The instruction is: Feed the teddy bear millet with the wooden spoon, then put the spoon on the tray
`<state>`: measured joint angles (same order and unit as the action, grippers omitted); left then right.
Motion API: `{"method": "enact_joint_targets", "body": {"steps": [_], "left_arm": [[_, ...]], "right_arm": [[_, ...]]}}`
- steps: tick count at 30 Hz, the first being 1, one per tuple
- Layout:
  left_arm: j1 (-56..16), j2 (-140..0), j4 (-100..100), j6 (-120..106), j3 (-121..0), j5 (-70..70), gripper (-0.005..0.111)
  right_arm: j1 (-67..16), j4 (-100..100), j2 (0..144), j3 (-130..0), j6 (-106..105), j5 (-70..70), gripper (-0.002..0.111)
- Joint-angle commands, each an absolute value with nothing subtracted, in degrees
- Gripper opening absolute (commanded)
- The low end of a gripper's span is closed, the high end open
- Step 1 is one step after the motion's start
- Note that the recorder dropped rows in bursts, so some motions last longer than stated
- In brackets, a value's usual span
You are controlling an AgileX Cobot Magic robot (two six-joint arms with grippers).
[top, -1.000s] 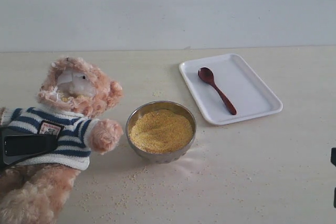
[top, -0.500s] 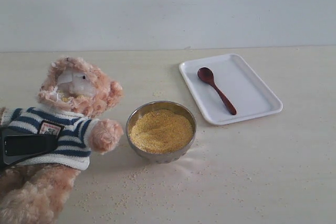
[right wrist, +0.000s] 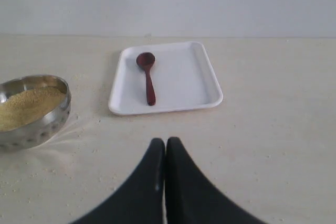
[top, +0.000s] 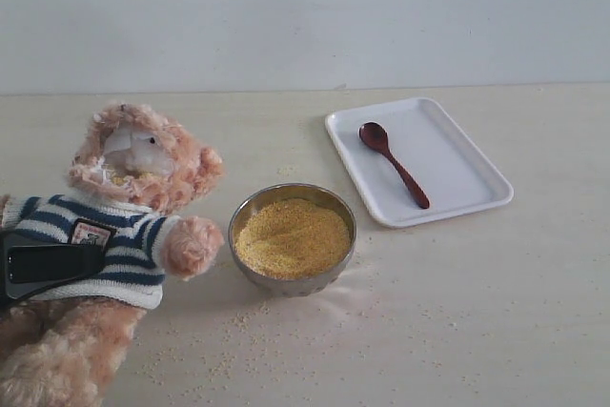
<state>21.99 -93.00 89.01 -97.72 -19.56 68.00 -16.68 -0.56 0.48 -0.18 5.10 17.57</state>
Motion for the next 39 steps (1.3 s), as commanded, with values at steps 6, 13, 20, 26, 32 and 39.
{"method": "enact_joint_targets", "body": {"steps": [6,13,20,26,32,39], "left_arm": [[22.14,-92.95,89.53,-98.12,-20.04,69.96,0.005],[22.14,-92.95,89.53,-98.12,-20.04,69.96,0.005],[22.14,-92.95,89.53,-98.12,-20.04,69.96,0.005],[22.14,-92.95,89.53,-98.12,-20.04,69.96,0.005],[22.14,-92.95,89.53,-98.12,-20.04,69.96,0.005],[22.14,-92.95,89.53,-98.12,-20.04,69.96,0.005]], "right_arm": [[-16.51,0.0,0.0,0.0,5.08,19.1,0.0],[-16.51,0.0,0.0,0.0,5.08,19.1,0.0],[-16.51,1.17,0.0,0.0,2.79,19.1,0.0],[-16.51,2.19,0.0,0.0,-1.96,18.74,0.0],[-16.51,2.0,0.0,0.0,-1.82,18.74,0.0],[-16.51,2.0,0.0,0.0,-1.82,18.74,0.0]]}}
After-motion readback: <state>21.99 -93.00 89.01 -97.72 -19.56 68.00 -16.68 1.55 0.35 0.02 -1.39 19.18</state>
